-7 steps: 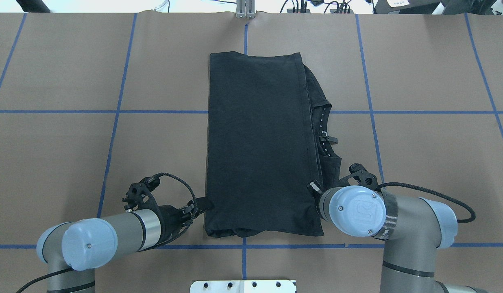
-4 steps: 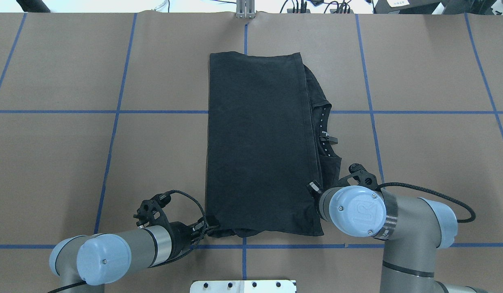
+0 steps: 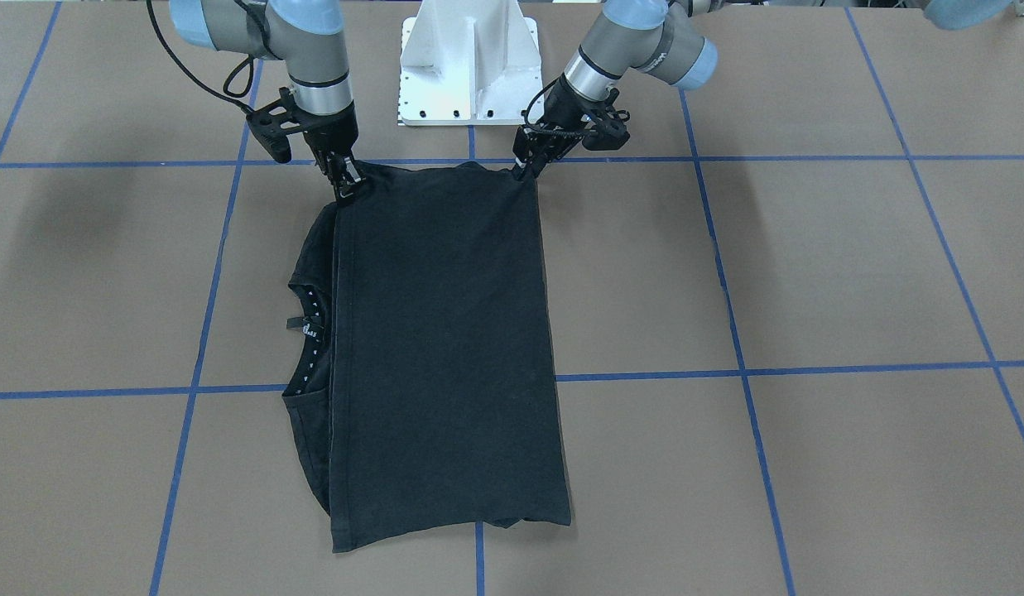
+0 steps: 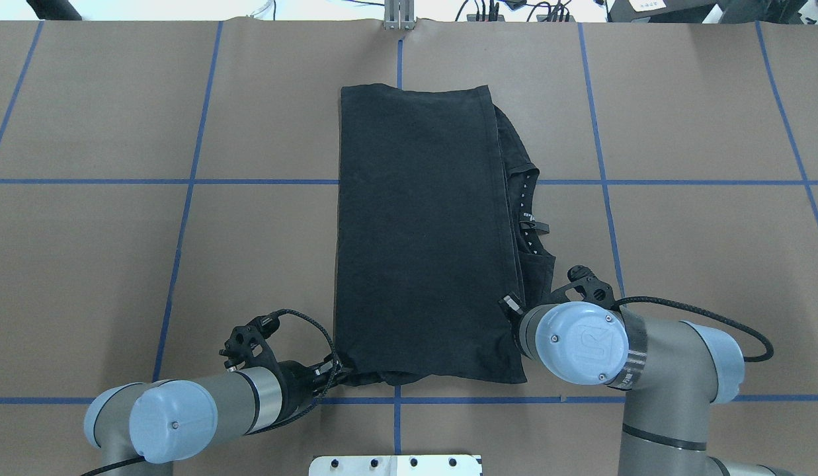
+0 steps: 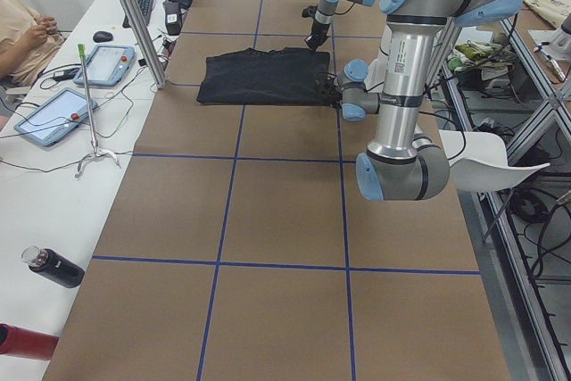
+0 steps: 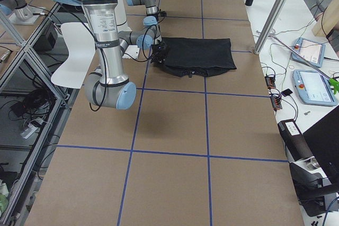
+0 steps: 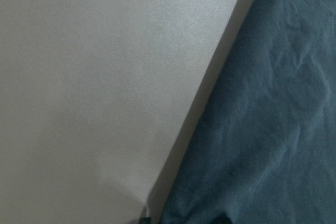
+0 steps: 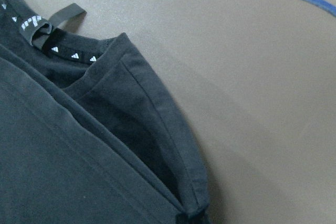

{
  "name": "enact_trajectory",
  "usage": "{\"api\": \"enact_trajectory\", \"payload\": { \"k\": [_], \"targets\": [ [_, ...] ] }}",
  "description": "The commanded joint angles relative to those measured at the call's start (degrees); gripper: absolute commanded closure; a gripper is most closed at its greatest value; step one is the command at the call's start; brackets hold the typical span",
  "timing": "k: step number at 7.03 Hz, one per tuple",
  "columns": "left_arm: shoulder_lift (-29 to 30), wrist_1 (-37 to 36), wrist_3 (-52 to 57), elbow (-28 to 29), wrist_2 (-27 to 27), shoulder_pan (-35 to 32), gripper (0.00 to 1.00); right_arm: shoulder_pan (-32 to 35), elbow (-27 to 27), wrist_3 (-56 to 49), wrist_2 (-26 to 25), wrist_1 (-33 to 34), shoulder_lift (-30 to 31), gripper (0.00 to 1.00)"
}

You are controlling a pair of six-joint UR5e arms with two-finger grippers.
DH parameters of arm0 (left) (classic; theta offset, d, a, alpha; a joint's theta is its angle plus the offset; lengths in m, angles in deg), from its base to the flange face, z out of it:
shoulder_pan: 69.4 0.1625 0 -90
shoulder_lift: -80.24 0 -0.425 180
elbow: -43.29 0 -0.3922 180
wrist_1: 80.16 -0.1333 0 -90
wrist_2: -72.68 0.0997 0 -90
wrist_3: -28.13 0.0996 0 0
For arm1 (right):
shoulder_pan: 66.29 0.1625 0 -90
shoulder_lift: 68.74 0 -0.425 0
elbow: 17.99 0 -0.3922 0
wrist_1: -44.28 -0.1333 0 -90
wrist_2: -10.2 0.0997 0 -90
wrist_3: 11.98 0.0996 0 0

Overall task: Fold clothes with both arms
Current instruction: 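Grasp both near corners and lift them toward the collar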

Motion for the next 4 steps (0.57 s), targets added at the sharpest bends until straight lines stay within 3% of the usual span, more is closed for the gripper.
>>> {"api": "enact_trajectory", "payload": {
  "k": [1, 4],
  "targets": [
    [0.18, 0.09, -0.04, -0.11, 0.00, 0.00, 1.00, 0.00, -0.09, 0.00, 0.26, -0.07, -0.08, 1.00],
    [0.79, 0.00, -9.50, -2.38, 0.35, -0.43, 1.00, 0.09, -1.93, 0.00, 0.35, -0.16, 0.09, 1.00]
  ]
}}
